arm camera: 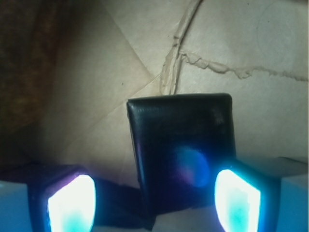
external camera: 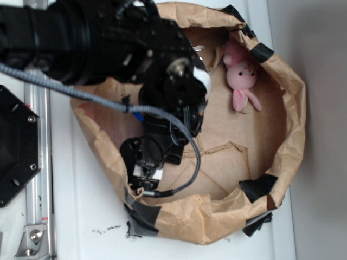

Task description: Grab the black box.

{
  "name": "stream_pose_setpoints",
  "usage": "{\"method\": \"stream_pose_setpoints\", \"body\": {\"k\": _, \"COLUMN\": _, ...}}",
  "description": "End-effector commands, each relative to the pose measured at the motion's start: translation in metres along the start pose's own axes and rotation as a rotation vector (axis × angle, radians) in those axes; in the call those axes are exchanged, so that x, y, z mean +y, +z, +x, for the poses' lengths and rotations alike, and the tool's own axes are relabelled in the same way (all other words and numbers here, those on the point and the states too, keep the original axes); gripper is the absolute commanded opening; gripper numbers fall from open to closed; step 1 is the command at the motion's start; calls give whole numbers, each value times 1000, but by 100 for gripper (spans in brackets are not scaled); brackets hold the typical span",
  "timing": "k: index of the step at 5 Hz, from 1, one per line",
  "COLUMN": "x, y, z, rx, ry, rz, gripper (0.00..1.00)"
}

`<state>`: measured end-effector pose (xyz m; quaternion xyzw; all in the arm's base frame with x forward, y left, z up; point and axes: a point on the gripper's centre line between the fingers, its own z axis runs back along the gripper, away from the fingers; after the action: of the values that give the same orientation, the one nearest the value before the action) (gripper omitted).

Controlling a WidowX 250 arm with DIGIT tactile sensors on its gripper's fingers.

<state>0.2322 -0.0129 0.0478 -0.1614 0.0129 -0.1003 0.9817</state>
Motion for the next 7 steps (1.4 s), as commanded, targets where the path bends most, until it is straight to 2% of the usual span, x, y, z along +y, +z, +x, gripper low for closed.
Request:
{"method": "stream_pose_setpoints", "body": {"k": 1, "x": 12, "y": -35, "z": 28, "rx": 16, "ry": -14, "rz": 37, "gripper": 100}}
{"method": "stream_pose_setpoints", "body": {"k": 2, "x": 15, "y": -50, "z": 33, "rx": 34, "ry": 6, "rz": 101, "gripper": 100}}
{"method": "stream_pose_setpoints", "body": {"k": 3, "x": 18, "y": -46, "z": 29, "rx": 28, "ry": 31, "rz": 123, "gripper": 0}}
{"method": "stream_pose_setpoints", "body": {"k": 4, "x": 19, "y": -26, "z": 20, "rx": -15, "ry": 70, "rz": 151, "gripper": 0}}
{"method": "stream_pose_setpoints", "body": {"k": 5, "x": 16, "y": 22, "z": 4, "rx": -98, "ry": 127, "rz": 187, "gripper": 0}}
{"method": "stream_pose_setpoints", "body": {"k": 6, "x": 14, "y": 70, "z": -8, "rx": -192, "ry": 226, "rz": 166, "gripper": 0}}
{"method": "stream_pose_setpoints", "body": {"k": 7, "x": 14, "y": 93, "z": -5, "rx": -250, "ry": 309, "rz": 110, "gripper": 0}}
